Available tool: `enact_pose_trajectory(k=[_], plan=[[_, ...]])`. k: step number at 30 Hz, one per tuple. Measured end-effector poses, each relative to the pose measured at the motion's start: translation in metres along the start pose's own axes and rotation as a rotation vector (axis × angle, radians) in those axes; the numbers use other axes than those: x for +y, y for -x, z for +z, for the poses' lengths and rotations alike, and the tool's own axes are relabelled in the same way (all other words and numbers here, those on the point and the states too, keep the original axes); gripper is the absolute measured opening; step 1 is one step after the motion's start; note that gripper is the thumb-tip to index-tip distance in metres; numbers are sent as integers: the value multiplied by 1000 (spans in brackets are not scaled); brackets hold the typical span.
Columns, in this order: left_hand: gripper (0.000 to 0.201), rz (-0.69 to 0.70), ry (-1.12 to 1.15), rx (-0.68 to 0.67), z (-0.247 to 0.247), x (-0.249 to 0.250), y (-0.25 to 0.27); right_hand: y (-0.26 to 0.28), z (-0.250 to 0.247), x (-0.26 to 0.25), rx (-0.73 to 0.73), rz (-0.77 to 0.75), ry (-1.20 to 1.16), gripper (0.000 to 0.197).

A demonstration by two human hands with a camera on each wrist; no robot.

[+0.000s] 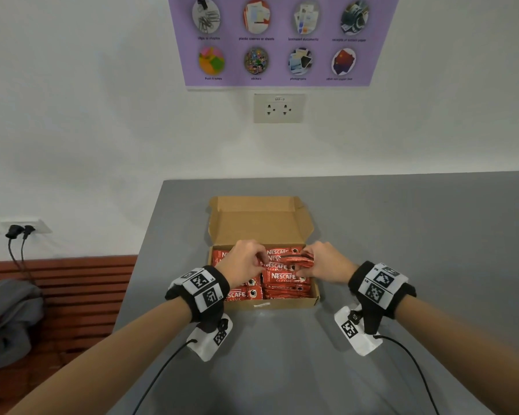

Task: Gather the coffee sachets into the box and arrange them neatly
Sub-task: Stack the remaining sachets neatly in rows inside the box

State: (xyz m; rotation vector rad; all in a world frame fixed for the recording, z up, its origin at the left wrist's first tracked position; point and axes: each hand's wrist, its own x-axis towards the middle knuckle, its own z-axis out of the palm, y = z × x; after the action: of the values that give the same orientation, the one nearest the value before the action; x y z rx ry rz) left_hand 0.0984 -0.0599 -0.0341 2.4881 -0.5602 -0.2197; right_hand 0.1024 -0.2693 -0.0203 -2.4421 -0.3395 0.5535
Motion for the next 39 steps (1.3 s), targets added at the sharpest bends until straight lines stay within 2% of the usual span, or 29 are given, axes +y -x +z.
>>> enact_pose_trajectory(k=[6,11,13,17,21,26,28,31,33,36,39], plan=[[19,6,25,-31,-4,3,1,-1,-1,2,23,6,3,16],[15,19,-133,95,-6,1,3,-4,0,1,39,8,3,16],[16,12,-117,87,-5,1,4,-3,1,0,31,5,1,11],[16,-9,-54,73,-3,2,4,-2,1,-1,15,3,-1,19],[16,-20,-27,79,0,4,5,-3,2,-1,15,3,5,16],[17,-5,-34,90,-2,5,5,-6,-1,3,69,-11,-30,8],[17,2,-76,98,-2,6,6,-6,-4,4,124,-17,-17,13],[19,27,-166,184,-6,9,5,-5,-5,-1,215,-57,-31,14],[22,45,-35,234,-9,13,3,-6,-1,-10,163,-100,-33,22],[34,113,254,133,-11,19,1,-11,9,-26,164,-155,-21,36],[28,96,375,171,-8,18,4,-15,13,-40,166,-221,-61,43]])
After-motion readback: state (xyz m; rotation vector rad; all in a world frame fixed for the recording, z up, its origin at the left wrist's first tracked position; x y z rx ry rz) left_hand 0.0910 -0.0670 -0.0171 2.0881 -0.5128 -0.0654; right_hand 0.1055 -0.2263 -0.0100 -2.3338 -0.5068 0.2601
